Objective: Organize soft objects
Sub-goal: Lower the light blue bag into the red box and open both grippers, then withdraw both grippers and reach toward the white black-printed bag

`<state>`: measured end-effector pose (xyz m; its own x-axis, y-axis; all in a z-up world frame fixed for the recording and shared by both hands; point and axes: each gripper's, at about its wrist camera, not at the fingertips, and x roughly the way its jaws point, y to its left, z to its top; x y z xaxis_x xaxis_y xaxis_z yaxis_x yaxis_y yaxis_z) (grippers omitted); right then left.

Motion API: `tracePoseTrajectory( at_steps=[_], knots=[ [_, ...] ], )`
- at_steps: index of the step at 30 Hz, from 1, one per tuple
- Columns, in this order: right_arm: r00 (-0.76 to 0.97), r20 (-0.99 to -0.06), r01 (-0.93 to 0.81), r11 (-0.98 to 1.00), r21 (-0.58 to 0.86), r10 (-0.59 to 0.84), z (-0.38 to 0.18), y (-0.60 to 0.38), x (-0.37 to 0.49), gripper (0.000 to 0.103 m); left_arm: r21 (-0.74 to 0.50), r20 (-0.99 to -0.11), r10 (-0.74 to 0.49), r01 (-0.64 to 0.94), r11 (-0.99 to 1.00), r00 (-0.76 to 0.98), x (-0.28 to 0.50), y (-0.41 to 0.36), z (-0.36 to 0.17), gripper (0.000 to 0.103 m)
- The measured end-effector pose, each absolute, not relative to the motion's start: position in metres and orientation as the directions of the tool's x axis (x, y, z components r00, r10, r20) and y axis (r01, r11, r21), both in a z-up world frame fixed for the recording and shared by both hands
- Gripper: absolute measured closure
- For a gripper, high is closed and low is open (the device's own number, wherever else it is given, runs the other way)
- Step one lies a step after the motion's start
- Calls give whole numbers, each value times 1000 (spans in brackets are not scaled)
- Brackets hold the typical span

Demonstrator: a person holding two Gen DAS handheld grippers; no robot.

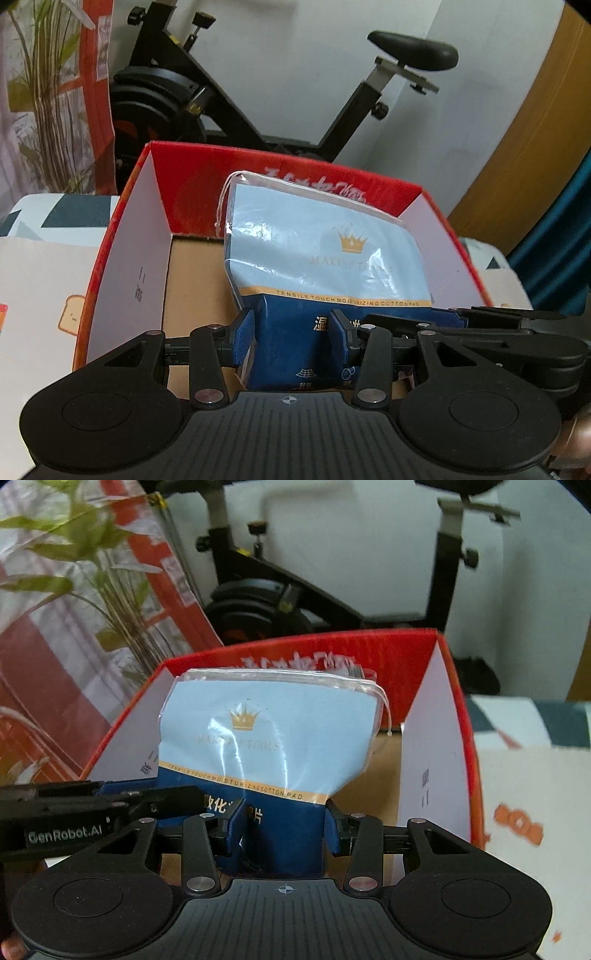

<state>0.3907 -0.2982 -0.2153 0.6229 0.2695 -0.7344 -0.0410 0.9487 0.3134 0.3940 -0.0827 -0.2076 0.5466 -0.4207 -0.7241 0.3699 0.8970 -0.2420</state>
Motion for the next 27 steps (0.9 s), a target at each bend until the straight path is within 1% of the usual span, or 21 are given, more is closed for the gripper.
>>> tracePoseTrajectory(
  at_steps=[4,7,10,12,19,23,27],
  knots=[
    [596,-755,-20,946,324,272,-221,-296,394,64,-218,-739,-398,367,904,543,395,-81,-212,56],
    [586,-778,8,958,286,227,-223,-291,396,65,-192,-737,-379,365,911,560,395,-81,-211,55],
    [575,-793,27,964,266,202,-224,-290,395,65,-135,-734,-348,378,916,583,390,-84,-207,55],
    [583,-792,29,969,245,182,-220,-289,392,64,-138,-722,-358,383,913,593,384,-81,-202,55],
    [668,-732,-21,987,159,132,-184,-285,357,62,-133,-668,-374,392,910,643,348,-69,-179,55],
    [723,-682,-31,991,133,114,-164,-281,327,57,-99,-644,-359,392,915,676,321,-67,-167,55],
    [765,-634,-15,988,153,110,-148,-282,291,55,-72,-624,-346,389,918,701,294,-62,-158,49]
  ],
)
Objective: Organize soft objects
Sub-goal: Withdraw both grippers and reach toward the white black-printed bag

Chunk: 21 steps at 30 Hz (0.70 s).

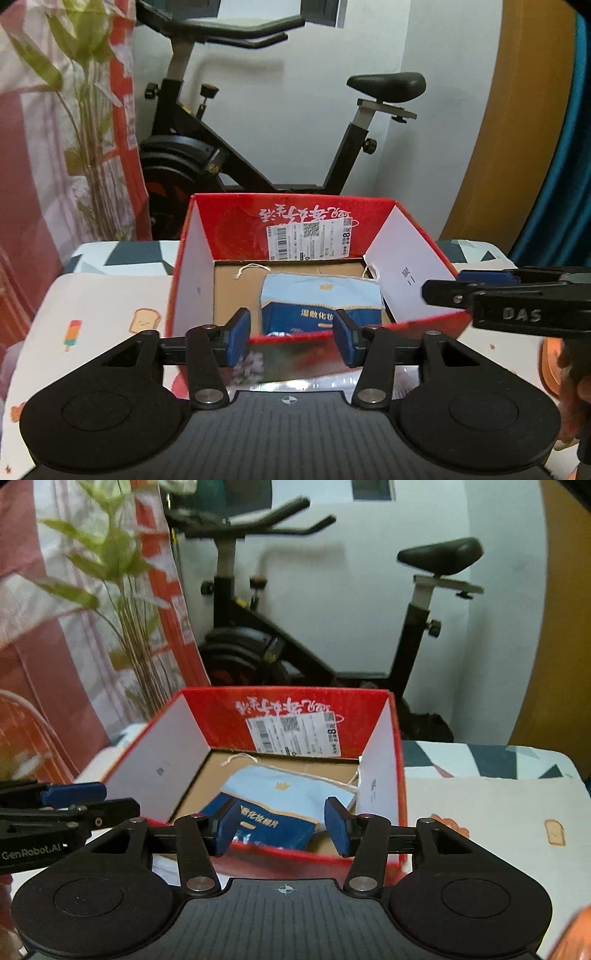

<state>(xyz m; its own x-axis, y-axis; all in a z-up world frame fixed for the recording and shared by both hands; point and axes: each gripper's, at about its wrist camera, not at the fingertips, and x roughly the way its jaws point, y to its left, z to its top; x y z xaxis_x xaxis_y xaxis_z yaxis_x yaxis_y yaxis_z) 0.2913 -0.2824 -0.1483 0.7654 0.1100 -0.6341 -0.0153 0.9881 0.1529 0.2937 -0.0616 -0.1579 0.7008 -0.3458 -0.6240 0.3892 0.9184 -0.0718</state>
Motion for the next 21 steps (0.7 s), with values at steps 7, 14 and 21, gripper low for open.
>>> tracePoseTrajectory(
  at_steps=[7,14,21],
  knots=[
    [822,-563,8,987,163,86,-141,-278,226,30,-15,-618,-295,365,931,729,252,-52,-156,49],
    [828,-556,34,984,177,72,-155,-272,177,13,33,-615,-257,349,937,746,218,-43,-161,18],
    [823,-566,84,972,221,57,-169,-272,150,0,64,-595,-246,350,934,765,191,-39,-165,7]
  ],
)
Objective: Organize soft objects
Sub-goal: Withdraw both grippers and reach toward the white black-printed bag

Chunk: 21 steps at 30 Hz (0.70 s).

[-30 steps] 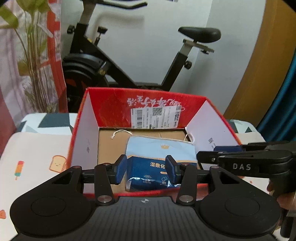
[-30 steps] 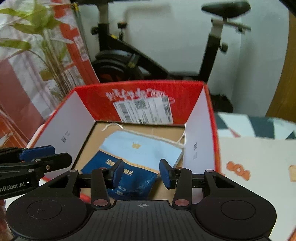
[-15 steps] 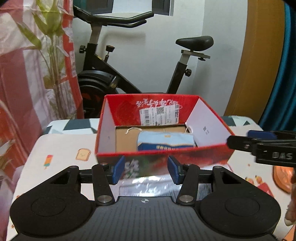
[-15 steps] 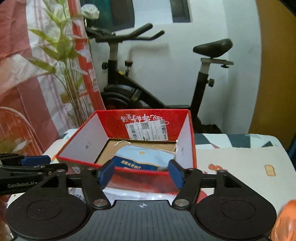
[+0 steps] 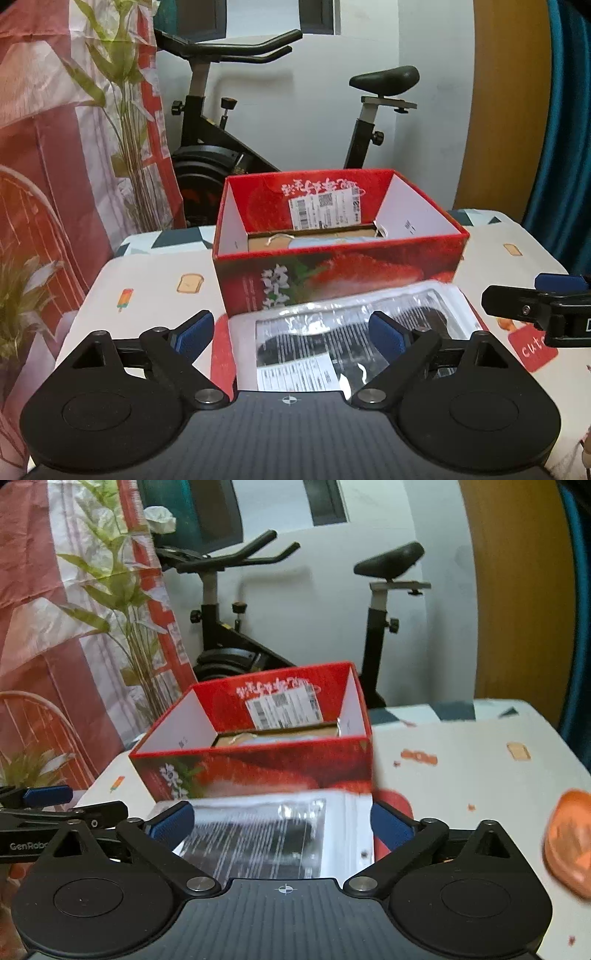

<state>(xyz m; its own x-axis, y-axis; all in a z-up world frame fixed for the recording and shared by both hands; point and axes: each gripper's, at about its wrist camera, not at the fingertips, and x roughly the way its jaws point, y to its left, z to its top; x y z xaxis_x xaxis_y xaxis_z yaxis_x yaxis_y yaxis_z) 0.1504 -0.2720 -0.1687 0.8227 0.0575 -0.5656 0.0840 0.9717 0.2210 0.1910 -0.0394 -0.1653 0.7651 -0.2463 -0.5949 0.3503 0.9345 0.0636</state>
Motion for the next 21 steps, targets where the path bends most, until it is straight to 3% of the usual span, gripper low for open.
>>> tracePoseTrajectory(
  at_steps=[2,13,21],
  knots=[
    [818,-573,92,971,221,54,-173,-271,145,0,57,-599,-250,351,934,761,187,-38,-167,3],
    [824,-566,122,972,201,14,-193,-271,114,0,7,-605,-258,329,944,753,160,-31,-184,2],
    [791,-611,86,983,165,33,-220,-258,101,0,-20,-641,-257,319,948,723,145,-21,-212,2]
  ],
)
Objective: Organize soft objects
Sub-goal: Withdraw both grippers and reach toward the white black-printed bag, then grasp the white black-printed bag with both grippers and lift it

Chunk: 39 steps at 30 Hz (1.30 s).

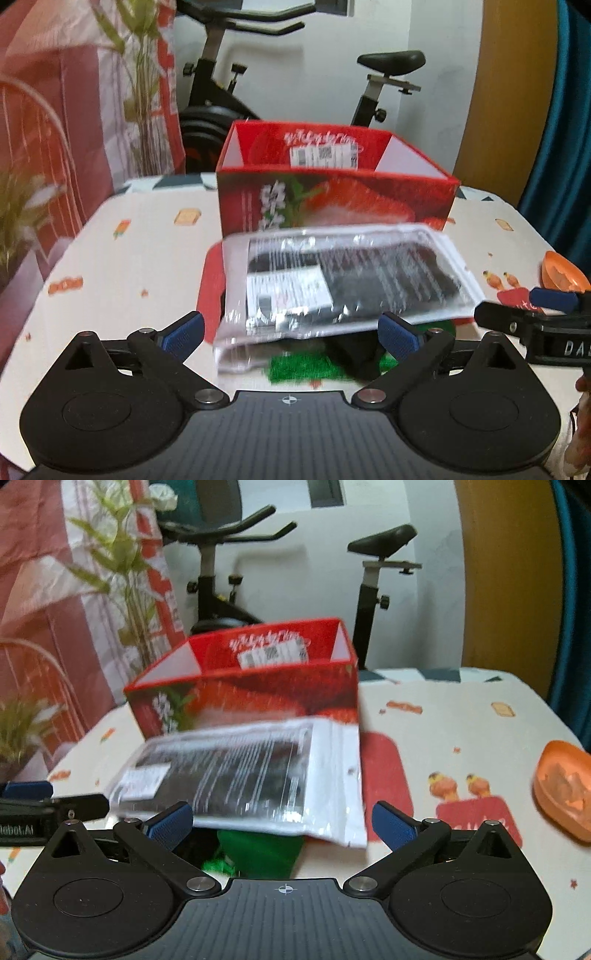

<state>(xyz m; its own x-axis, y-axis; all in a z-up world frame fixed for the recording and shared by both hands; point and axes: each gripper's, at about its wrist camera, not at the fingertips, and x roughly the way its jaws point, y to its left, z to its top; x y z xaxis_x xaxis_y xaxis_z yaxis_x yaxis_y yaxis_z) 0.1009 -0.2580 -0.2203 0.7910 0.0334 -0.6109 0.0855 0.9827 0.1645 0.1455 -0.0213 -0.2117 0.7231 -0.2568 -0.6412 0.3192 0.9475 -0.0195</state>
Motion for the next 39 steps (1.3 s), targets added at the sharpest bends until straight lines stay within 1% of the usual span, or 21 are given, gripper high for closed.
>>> tracePoseTrajectory(
  at_steps=[6,10,17,19,21,22,24,26,32,34,39],
  knots=[
    [746,-662,58,984,167,69,-244,-249,95,1,-87,-691,-276,302,949,668,142,-11,-238,3],
    [741,-667,45,986,161,75,-248,-246,94,1,-110,-721,-282,297,949,633,142,-9,-253,4],
    [768,-637,52,986,159,62,-239,-255,101,3,-124,-693,-256,237,963,675,150,2,-244,5],
    [774,-630,47,986,159,65,-235,-257,105,4,-136,-689,-249,216,967,681,155,7,-242,8],
    [784,-618,41,987,157,66,-231,-259,110,4,-147,-684,-246,200,969,687,161,12,-239,15],
    [788,-612,37,987,158,68,-229,-260,113,4,-151,-682,-246,196,969,689,164,14,-238,17],
    [792,-606,30,987,158,73,-227,-261,120,8,-162,-675,-251,192,968,694,173,17,-234,23],
    [794,-603,24,988,155,75,-225,-263,128,10,-169,-667,-258,196,966,698,181,18,-231,25],
    [789,-609,1,990,138,84,-228,-269,162,11,-167,-662,-302,258,952,686,216,12,-228,26],
    [779,-620,8,987,159,94,-231,-274,172,12,-177,-678,-309,260,949,667,230,10,-233,29],
    [739,-659,24,973,227,136,-245,-286,195,20,-209,-710,-336,271,940,619,254,9,-247,37]
  ],
)
